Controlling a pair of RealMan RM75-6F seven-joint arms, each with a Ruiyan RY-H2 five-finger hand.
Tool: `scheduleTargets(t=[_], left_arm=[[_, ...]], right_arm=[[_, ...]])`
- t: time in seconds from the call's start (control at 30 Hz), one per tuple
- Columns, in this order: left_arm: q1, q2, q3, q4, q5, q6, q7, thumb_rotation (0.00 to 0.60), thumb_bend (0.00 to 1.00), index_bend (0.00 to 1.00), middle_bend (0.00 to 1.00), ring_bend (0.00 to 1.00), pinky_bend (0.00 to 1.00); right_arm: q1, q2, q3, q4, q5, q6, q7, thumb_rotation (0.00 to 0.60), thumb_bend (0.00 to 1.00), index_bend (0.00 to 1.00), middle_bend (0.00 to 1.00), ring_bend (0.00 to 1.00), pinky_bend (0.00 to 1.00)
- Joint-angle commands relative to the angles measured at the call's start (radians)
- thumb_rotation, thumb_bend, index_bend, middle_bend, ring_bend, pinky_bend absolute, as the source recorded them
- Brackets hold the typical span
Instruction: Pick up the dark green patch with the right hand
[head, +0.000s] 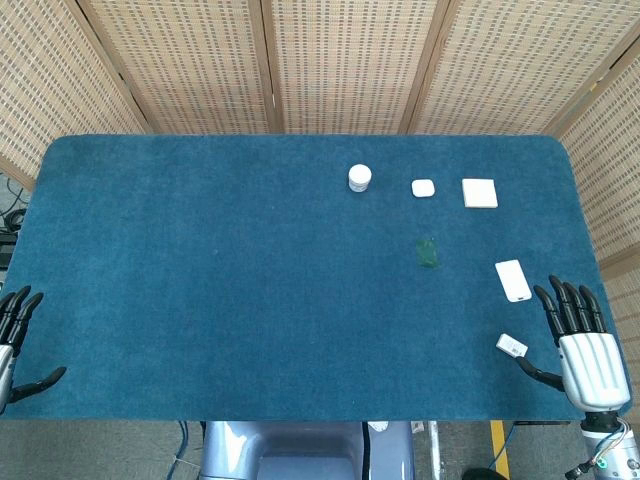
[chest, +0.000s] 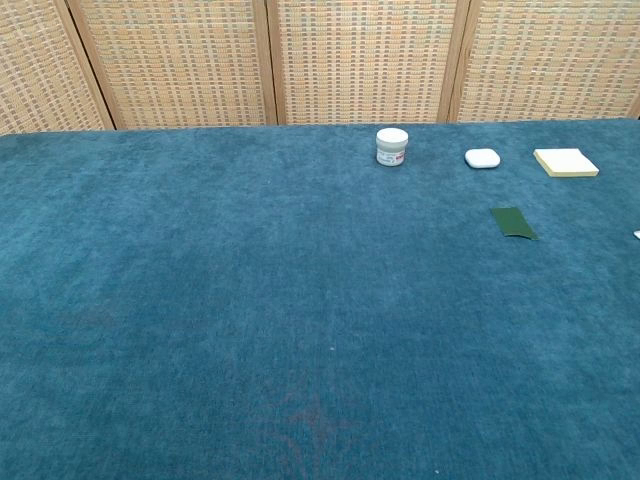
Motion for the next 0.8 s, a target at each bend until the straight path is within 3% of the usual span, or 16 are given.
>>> scheduleTargets(t=[0.03,0.3,0.43,0.8], left_arm=[[0.0,0.001,0.001,0.001,0.002,0.0,-0.003,0.6,0.0,0.0,0.0,0.0,0.0],[-0.004,0.001,0.004,0.006,0.013,-0.003,-0.011,0.6,0.0,0.0,0.0,0.0,0.0],[-0.01,-0.004,0.0,0.008,0.007,-0.015,-0.004,0.6,0.0,0.0,0.0,0.0,0.0],[-0.029,-0.018,-0.023,0.004,-0.019,-0.035,0.016,0.6,0.0,0.0,0.0,0.0,0.0]], right_arm=[[0.0,0.0,0.0,0.0,0.0,0.0,0.0,0.6,0.0,0.0,0.0,0.0,0.0],[0.013,-0.009,0.002,0.013,0.021,-0.035,0.001,0.6,0.0,0.01,0.0,0.0,0.0],[0.055,-0.018,0.018,0.034,0.044,-0.101,0.02,0.6,0.0,0.06,0.0,0.0,0.0],[0.39,-0.054,0.155,0.21,0.207,-0.584,0.104,0.6,0.04,0.21,0.0,0.0,0.0]])
